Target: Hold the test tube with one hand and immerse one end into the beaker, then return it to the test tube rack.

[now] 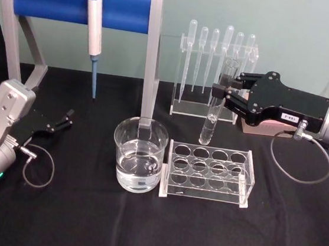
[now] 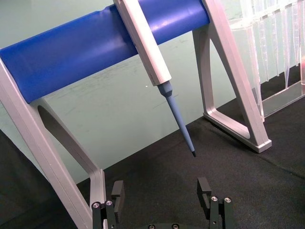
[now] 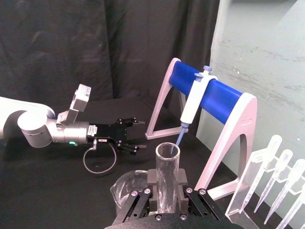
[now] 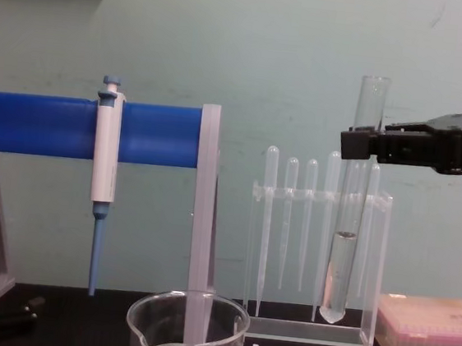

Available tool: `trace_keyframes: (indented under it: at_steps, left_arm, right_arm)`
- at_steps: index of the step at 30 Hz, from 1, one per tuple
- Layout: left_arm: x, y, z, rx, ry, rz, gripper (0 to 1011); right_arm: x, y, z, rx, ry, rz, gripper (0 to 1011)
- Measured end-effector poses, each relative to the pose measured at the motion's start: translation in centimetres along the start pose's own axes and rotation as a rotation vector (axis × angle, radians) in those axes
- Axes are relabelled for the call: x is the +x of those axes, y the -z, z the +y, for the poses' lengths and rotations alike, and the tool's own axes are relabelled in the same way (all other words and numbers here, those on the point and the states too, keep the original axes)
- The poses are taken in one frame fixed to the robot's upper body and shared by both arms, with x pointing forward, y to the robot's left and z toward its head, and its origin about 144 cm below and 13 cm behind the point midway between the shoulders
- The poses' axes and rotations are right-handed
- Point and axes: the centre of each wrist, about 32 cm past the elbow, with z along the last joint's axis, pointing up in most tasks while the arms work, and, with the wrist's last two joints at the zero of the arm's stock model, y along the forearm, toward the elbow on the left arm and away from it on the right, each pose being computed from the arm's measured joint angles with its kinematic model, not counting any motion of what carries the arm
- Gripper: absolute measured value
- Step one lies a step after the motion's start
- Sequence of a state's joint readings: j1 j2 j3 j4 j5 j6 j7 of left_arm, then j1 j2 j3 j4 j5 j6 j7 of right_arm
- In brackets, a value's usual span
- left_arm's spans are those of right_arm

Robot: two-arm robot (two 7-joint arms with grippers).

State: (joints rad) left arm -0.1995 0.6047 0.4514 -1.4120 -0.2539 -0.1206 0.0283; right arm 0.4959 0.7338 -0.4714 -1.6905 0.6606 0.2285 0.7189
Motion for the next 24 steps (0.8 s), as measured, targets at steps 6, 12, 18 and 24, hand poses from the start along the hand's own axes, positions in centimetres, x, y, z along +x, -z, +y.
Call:
trace_keyframes:
  at_steps: [6,12,18,24]
  left_arm:
    - [0.0,0.0,0.0,0.0,0.0,0.0,1000]
    - [0.0,0.0,0.0,0.0,0.0,0.0,1000]
    - [0.0,0.0,0.0,0.0,0.0,0.0,1000]
    - [0.0,0.0,0.0,0.0,0.0,0.0,1000]
  right_arm:
    - [0.0,0.0,0.0,0.0,0.0,0.0,234]
    - [0.0,0.0,0.0,0.0,0.0,0.0,234]
    - [0.0,0.0,0.0,0.0,0.0,0.0,234]
    - [0.0,0.0,0.0,0.0,0.0,0.0,235]
